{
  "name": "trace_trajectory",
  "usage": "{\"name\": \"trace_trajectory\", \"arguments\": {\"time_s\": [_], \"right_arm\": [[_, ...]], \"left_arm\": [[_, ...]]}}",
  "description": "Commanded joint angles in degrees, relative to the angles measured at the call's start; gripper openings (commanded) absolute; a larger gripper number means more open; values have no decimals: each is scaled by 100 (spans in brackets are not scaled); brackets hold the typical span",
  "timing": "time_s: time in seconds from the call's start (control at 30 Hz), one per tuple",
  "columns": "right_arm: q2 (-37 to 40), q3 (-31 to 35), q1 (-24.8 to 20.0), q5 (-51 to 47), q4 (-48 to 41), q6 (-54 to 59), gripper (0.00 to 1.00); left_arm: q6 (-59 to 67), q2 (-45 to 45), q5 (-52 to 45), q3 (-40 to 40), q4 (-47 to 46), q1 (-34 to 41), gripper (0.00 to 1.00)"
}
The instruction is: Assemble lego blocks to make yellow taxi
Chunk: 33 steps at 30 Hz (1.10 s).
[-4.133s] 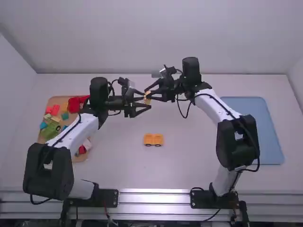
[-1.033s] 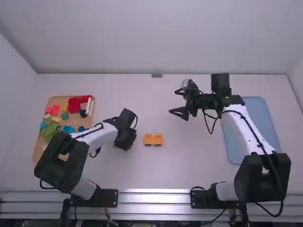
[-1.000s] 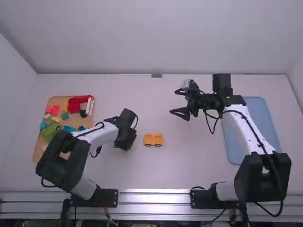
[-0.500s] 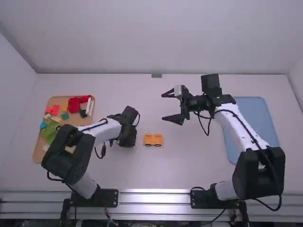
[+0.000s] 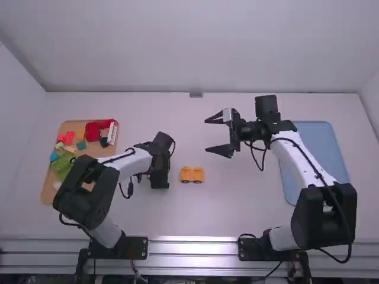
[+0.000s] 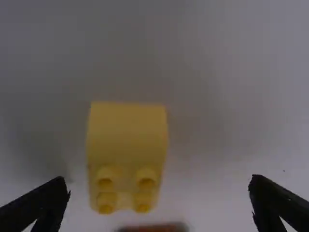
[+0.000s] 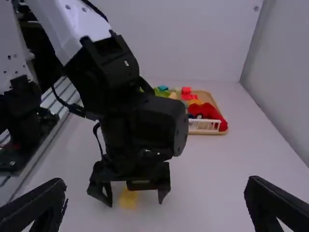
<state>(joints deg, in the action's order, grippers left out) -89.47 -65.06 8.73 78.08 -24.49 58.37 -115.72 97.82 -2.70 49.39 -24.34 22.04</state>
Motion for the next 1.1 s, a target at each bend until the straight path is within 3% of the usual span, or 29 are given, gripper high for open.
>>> {"name": "trace_trajectory", "arguments": {"time_s": [0.0, 0.2, 0.37, 0.53, 0.77, 0.83, 0.93, 1.07], "right_arm": [[-33, 20, -15, 153, 2, -157, 99], [-33, 22, -17, -70, -372, 101, 99], [-33, 22, -7, -938, -326, 466, 99], [-33, 22, -9, -1580, 48, 605, 99], [-33, 22, -26, -964, -85, 337, 99], [-33, 24, -101, -590, -317, 472, 99], [-33, 146, -275, 238, -992, 1488, 99], [-37, 592, -306, 664, -1084, 2063, 99]], "left_arm": [[334, -146, 151, 267, -236, 4, 99], [2079, -793, 758, 1246, -1456, -68, 99], [5855, -1298, 1919, 2299, -2315, -66, 99], [8126, -1449, 2334, 2697, -2264, -37, 99], [10850, -1434, 2739, 2623, -2000, -72, 99], [11617, -1434, 2448, 2575, -1864, -140, 99], [13363, -1443, 581, 2553, -1906, -431, 99], [16172, -1447, -2326, 2420, -2332, -994, 99]]}}
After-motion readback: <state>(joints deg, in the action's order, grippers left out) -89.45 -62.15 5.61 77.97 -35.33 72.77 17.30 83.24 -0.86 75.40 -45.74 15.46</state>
